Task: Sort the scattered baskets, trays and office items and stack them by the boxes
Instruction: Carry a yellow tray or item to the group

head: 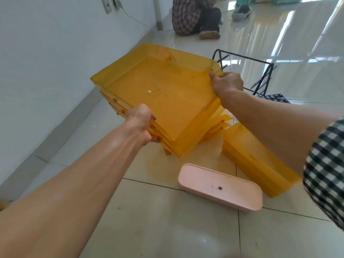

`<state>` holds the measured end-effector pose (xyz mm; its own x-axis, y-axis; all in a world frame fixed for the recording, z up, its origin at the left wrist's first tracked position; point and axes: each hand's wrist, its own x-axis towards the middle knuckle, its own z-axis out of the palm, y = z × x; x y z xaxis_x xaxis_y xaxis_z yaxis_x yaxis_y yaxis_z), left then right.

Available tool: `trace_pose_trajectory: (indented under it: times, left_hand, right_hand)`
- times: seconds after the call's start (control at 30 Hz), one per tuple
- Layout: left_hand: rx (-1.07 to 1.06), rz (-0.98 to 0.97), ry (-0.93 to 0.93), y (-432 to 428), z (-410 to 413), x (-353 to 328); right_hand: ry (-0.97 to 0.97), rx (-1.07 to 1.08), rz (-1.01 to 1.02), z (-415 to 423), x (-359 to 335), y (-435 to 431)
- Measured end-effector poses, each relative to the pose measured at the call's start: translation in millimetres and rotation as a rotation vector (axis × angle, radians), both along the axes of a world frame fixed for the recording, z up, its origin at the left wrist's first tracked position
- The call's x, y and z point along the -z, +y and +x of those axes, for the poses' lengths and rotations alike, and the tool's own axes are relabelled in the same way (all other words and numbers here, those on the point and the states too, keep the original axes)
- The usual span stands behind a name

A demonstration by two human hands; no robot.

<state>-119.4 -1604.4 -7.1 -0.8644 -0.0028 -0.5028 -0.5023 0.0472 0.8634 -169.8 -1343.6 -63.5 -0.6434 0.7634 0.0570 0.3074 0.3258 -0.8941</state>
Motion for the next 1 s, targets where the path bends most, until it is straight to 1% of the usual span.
trace_pose_trajectory:
  times: [0.13, 0.23, 0.33, 0.4, 0.47, 0.53, 0.6, 0.7, 0.9, 0.97, 1.0]
  left_hand:
    - [-0.050, 0.034, -0.043, -54, 9, -15]
    - [-0.102, 0.040, -0.090, -103, 18, -20]
    - [-0.140, 0.037, -0.133, -154, 27, -20]
    - [-0.145, 0.018, -0.155, -184, 31, -16]
    - [-0.153, 0.010, -0.174, -207, 34, -6]
    - [-0.190, 0.017, -0.179, -222, 35, 11]
    - [-0.226, 0.021, -0.182, -230, 34, 30]
    - [-0.308, 0.024, -0.202, -238, 32, 59]
    - [-0.451, 0.009, -0.244, -253, 24, 121]
    - [-0.497, -0.050, -0.206, -262, 17, 137]
    - [-0.523, -0.110, -0.176, -267, 13, 143]
  right_hand:
    - [-0.123, -0.104, 0.173, 5, -29, -52]
    - [-0.236, -0.219, 0.307, 7, -37, -103]
    - [-0.262, -0.333, 0.342, 0, -40, -156]
    - [-0.288, -0.446, 0.341, -10, -44, -189]
    - [-0.359, -0.577, 0.397, -23, -47, -214]
    - [-0.440, -0.647, 0.449, -36, -39, -231]
    - [-0.485, -0.672, 0.527, -50, -13, -241]
    - [-0.463, -0.684, 0.622, -70, 30, -258]
    - [-0.346, -0.757, 0.628, -114, 79, -302]
    - [-0.327, -0.789, 0.602, -125, 101, -317]
    - [-0.321, -0.804, 0.586, -129, 112, -324]
